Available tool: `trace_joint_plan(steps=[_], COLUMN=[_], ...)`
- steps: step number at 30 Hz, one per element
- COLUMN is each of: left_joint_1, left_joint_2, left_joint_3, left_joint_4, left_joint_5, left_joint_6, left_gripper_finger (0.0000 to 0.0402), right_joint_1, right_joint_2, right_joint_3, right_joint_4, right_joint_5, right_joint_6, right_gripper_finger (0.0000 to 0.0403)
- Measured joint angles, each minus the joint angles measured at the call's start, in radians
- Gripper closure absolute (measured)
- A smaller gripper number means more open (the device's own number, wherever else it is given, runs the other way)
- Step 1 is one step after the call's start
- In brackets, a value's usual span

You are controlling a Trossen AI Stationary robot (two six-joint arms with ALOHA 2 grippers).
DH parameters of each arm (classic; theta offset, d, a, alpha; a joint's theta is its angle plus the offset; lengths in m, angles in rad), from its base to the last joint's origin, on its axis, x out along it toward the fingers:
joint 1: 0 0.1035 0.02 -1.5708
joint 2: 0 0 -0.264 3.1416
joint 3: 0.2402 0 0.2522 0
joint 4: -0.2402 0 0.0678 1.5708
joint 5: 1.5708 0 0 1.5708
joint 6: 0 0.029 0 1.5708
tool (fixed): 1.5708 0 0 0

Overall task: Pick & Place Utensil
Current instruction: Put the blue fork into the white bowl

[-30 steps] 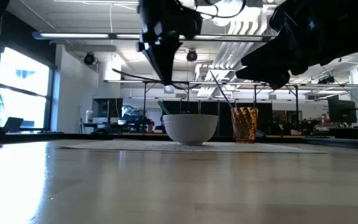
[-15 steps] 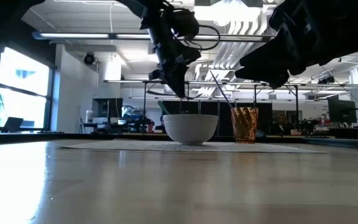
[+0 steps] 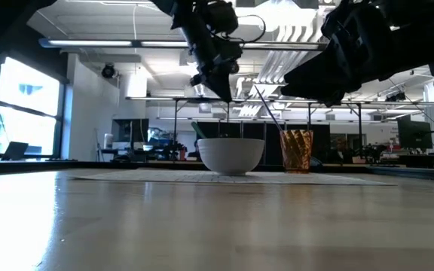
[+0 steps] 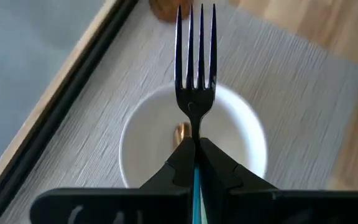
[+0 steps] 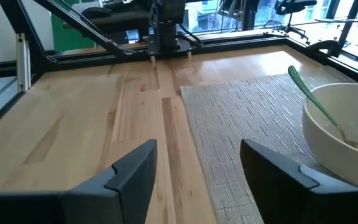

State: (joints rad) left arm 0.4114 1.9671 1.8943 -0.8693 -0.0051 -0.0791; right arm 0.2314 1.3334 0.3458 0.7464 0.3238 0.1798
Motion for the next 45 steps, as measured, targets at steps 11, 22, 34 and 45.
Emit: trace_joint_plan(steps=[11, 22, 34, 45], left_joint_1=[0.001, 0.000, -0.008, -0.006], left_joint_2=[0.000, 0.001, 0.001, 0.001], left_joint_3=[-0.127, -0.250, -0.319, -0.319], left_joint_4=[0.072, 0.129, 0.274, 0.330], left_joint_5=[-0.001, -0.001, 0.043, 0.040], left_joint_6=[0.137, 0.149, 0.127, 0.117], left_gripper_finger=[0.0399, 0.0399, 0.0399, 0.0399], right_joint_1=[-0.002, -0.002, -0.002, -0.002], right_joint_2=[0.000, 0.000, 0.000, 0.000], right_joint_3=[0.000, 0.000, 0.000, 0.000], right_joint_4=[0.006, 0.003, 0.003, 0.003], right_joint_5=[-0.027, -0.073, -0.073, -0.073], right_joint_6=[0.002, 0.040, 0.048, 0.047], right_gripper_finger=[0.0178, 0.0178, 0.0178, 0.0178])
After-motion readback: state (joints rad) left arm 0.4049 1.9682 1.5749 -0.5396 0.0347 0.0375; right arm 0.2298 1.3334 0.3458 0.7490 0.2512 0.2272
